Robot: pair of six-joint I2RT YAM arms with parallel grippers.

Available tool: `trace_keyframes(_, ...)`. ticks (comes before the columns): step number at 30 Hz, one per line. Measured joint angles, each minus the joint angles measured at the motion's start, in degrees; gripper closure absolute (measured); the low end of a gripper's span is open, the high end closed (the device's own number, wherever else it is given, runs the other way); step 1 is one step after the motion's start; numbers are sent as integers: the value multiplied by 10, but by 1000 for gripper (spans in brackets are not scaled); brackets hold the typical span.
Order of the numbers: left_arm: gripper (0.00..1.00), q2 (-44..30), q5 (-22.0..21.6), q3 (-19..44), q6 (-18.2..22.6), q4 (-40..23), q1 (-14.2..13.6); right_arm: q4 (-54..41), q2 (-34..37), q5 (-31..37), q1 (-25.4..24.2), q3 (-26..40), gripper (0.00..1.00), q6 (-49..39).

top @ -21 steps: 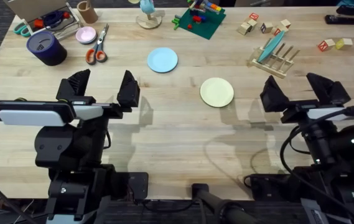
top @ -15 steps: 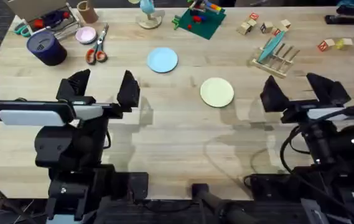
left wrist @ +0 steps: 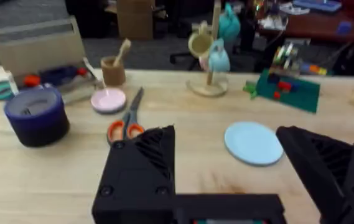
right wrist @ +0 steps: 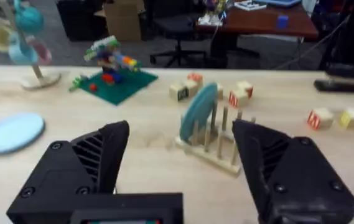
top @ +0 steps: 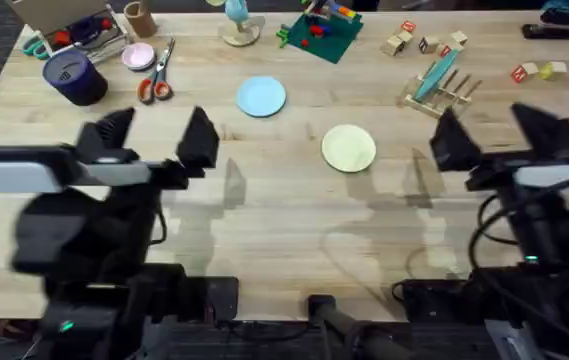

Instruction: Pick up the plates from the table one by one and place each into a slot on the dish rack.

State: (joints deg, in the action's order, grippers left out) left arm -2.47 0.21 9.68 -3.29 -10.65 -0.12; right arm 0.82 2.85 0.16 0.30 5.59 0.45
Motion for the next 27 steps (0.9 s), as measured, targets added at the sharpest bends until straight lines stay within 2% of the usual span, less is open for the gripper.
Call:
trace_keyframes(4,8,-53,-5,88,-3,-32,0,-16,66,0,0,91,5,0)
trace_keyframes(7,8,-113,-6,159,-4,-77,0,-62,134,0,0,168,5,0)
trace_keyframes(13,8,-283,-13,321,-6,-230,0,-214,313,0,0,348,5,3)
trace_keyframes(18,8,-420,-13,438,-6,-328,0,-327,444,0,0,482,6,4)
trace_keyframes(22,8,-527,-3,519,-6,-393,0,-399,527,0,0,563,6,4)
trace_keyframes(27,8,-635,9,587,-6,-445,0,-446,605,0,0,621,6,4)
